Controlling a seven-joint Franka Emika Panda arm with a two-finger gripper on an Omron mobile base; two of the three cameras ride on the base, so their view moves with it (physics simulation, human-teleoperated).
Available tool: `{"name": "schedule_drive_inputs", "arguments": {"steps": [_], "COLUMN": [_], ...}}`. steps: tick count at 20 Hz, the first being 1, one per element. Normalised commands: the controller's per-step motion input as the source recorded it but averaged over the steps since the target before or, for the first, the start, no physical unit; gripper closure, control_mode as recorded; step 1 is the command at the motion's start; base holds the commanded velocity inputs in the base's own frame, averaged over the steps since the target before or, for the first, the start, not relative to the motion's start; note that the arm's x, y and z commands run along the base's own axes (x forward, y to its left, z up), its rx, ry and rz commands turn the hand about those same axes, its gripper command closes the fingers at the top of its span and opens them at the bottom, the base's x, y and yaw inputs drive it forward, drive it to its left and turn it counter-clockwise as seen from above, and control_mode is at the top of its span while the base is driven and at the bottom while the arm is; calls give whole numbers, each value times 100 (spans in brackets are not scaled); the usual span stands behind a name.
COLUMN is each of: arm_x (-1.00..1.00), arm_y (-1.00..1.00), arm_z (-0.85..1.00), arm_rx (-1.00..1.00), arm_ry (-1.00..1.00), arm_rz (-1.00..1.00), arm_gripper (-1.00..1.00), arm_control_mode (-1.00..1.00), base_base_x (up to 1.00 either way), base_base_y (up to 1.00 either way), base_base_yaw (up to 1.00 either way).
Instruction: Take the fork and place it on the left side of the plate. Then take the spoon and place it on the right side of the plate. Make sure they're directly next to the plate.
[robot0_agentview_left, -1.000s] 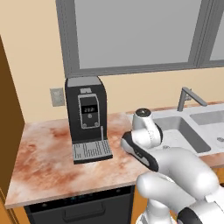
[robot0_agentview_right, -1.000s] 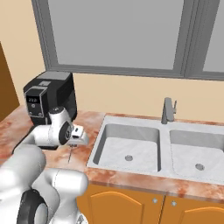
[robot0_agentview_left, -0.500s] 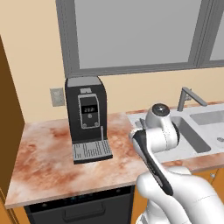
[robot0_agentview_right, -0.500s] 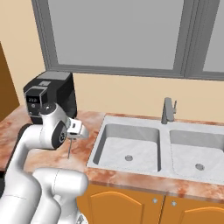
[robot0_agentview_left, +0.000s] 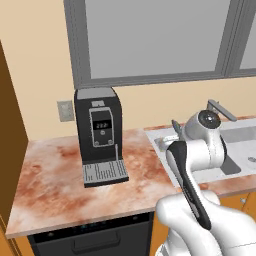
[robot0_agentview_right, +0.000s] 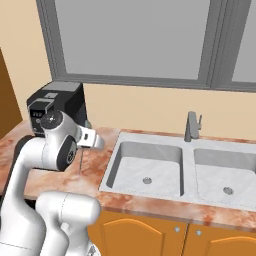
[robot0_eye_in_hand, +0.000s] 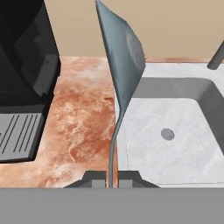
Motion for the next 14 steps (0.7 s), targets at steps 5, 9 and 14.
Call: {"name": "schedule_drive_inputs", "arguments": {"steps": [5, 9, 14], "arm_x": [-8, -13, -45], "arm_y": [-15, -14, -4], "arm_z": [62, 27, 3], "arm_rx": [6, 5, 1], "arm_ry": [-1, 0, -8], "arm_rz": [0, -1, -3], "arm_gripper": [100, 100, 100], "arm_control_mode": [-100, -100, -100], "base_base_x": [0, 0, 0], "base_base_y": [0, 0, 0], "base_base_yaw": [0, 0, 0]}}
